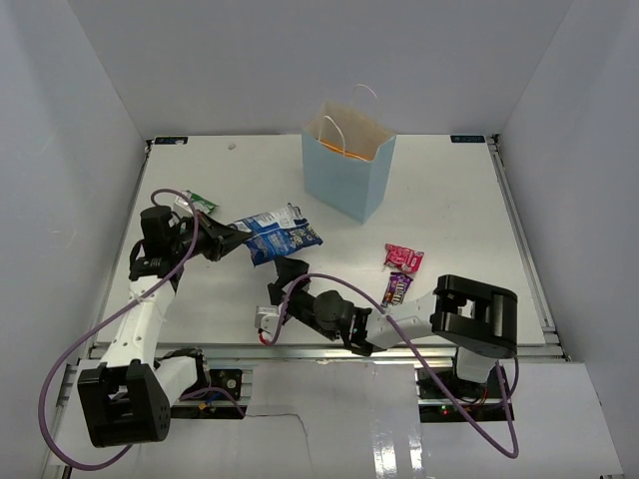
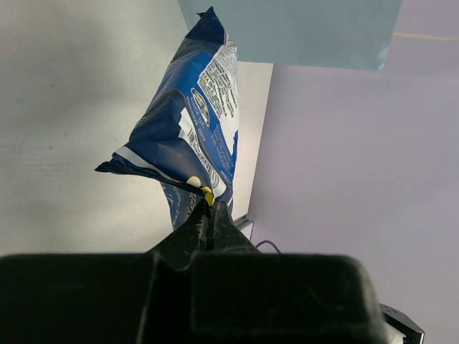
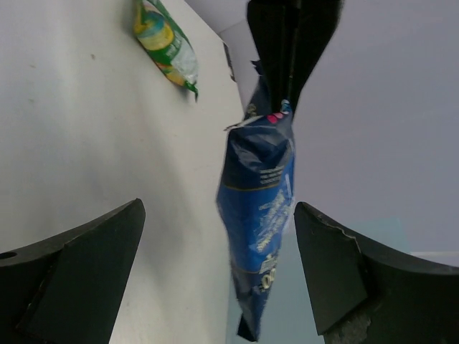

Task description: Place the snacks into the paper bag

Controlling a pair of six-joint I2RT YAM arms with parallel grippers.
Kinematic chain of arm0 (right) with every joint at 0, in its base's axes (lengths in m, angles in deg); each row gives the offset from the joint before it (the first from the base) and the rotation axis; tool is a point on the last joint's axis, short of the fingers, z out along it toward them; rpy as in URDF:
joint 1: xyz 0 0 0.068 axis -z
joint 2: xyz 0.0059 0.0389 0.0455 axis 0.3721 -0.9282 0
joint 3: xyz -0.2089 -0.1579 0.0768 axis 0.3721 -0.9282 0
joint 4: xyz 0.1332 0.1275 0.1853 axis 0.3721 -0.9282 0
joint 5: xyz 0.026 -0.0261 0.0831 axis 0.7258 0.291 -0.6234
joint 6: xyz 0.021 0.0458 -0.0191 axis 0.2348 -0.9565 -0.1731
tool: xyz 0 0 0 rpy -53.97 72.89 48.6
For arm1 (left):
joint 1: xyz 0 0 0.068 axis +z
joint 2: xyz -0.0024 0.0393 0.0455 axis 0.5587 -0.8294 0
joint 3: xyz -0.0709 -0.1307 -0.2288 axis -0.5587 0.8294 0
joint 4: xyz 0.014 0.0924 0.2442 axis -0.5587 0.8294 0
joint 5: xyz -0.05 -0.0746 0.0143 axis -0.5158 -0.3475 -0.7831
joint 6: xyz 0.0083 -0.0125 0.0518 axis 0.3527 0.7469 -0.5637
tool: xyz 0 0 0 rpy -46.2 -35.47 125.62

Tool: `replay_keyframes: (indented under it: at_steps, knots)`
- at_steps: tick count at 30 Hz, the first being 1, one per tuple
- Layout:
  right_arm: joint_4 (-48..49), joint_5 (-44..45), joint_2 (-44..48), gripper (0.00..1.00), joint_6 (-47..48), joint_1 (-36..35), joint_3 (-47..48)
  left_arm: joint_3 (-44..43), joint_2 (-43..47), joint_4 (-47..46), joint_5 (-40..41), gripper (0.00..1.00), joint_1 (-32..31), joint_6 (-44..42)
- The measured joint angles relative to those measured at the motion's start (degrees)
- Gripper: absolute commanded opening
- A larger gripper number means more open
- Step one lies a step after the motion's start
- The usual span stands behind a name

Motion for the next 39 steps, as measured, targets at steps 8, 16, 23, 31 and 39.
replay_keyframes:
  at_steps: [8, 16, 23, 31, 39]
  knots:
    - [8.7, 3.3, -6.7, 0.96, 6.3, 0.3, 5.3, 2.5, 1.7, 1.8, -2.7, 0.00, -0.1, 1.1]
    - [6.0, 3.1, -10.9, 0.71, 5.9, 2.2, 11.2, 2.5, 5.6, 1.8, -4.3, 0.00, -0.6, 2.1]
    - [-0.8, 3.2, -8.5, 0.37, 1.4, 3.7, 12.0, 2.5, 6.2, 1.9, -4.5, 0.00, -0.8, 2.6]
    - [-10.9, 2.9, -3.5, 0.11, -4.0, 4.6, 13.5, -1.4, 5.6, 2.8, -5.3, 0.59, -0.8, 1.8]
    - [-28.4, -4.7, 6.1, 0.08, -13.4, 8.2, 14.0, -16.8, 5.4, 5.8, -0.9, 0.68, -0.9, -7.4]
